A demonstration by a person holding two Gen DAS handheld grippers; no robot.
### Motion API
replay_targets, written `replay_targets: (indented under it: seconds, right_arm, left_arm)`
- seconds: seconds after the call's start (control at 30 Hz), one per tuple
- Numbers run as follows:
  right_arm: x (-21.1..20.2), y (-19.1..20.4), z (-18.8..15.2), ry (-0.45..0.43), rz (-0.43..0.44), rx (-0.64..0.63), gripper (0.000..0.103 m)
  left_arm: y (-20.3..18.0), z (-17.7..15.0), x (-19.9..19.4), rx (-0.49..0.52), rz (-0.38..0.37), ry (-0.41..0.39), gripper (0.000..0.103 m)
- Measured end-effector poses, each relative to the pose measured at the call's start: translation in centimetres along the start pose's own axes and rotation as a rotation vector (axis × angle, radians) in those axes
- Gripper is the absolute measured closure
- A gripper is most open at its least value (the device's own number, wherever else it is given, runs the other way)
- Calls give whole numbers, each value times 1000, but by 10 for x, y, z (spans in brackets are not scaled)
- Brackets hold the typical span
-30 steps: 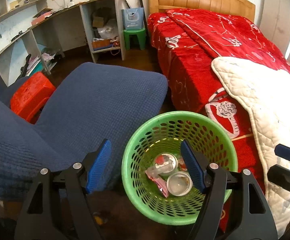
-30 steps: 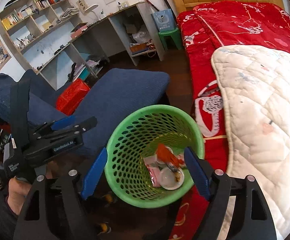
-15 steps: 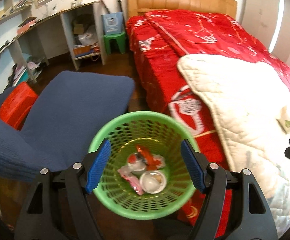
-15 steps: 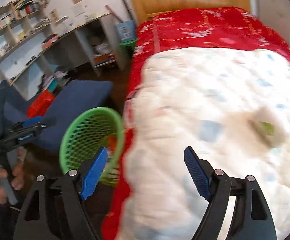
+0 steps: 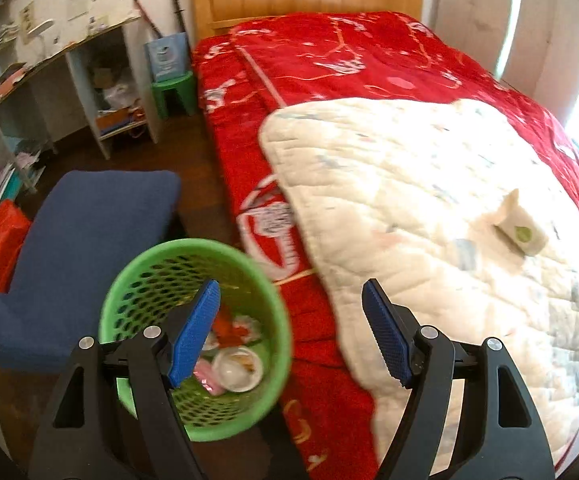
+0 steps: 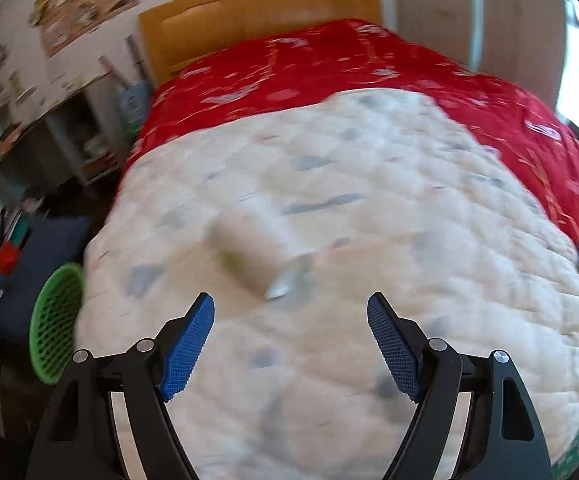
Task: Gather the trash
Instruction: 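Grasp the white paper cup with green logo with the left gripper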
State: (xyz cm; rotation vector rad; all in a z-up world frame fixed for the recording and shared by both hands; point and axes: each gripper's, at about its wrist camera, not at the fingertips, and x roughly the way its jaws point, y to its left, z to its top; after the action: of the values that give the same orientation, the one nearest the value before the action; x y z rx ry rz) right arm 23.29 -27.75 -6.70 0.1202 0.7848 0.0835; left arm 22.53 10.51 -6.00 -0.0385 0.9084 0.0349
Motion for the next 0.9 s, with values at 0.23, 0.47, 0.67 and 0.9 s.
replay_targets:
  seconds: [0.23, 0.47, 0.67, 0.9]
  right_arm:
    - [18, -84, 16, 32, -51, 77, 27]
    - [56, -131, 25, 120, 56, 150, 27]
    - [83, -153, 38, 169, 139, 212, 27]
    - [104, -153, 41, 223, 219, 212, 27]
  left_arm:
    - [-70, 16, 8, 31, -99, 21, 27]
    - [-138, 30, 32, 59, -189, 80, 27]
    - [-191, 42, 43, 86, -228, 107, 26]
    - [-232, 53, 58, 95, -248, 142, 25]
